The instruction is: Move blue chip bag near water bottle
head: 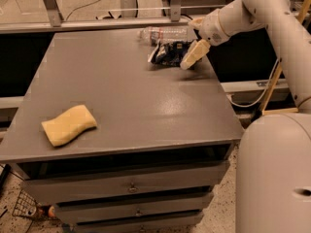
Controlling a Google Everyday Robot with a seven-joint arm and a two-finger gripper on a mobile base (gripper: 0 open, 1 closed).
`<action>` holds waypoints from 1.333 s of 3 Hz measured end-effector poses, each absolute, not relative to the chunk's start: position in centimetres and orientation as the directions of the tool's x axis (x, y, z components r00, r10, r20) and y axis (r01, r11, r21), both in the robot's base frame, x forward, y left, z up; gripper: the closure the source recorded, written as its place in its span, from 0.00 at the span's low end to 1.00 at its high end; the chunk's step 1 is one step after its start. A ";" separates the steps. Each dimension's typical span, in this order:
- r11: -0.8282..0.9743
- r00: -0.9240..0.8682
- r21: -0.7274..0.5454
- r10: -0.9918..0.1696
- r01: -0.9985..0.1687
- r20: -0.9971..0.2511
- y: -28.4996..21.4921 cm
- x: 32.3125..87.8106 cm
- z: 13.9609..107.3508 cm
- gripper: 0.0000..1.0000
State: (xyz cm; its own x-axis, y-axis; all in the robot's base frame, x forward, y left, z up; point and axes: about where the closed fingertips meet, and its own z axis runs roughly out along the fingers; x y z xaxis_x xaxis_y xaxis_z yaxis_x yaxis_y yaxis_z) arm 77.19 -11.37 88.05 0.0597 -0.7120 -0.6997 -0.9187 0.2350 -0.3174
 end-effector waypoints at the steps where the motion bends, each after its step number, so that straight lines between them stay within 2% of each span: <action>1: 0.235 0.060 -0.317 -0.712 -0.919 -0.700 -11.4 77.2 88.1 0.00; 2: 0.237 0.055 -0.329 -0.731 -0.914 -0.681 -12.4 77.1 88.0 0.00; 4: 0.358 -0.039 -0.433 -0.805 -0.827 -0.592 -21.9 76.5 91.7 0.00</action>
Offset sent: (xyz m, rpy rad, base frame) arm -0.0039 -0.0301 0.0055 -0.0613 -0.0233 -0.0366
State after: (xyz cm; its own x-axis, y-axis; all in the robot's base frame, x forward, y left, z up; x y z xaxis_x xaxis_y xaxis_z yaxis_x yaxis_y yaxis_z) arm 76.51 -21.88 91.72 -0.0386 -0.8047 -0.5925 -0.8272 0.3584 -0.4328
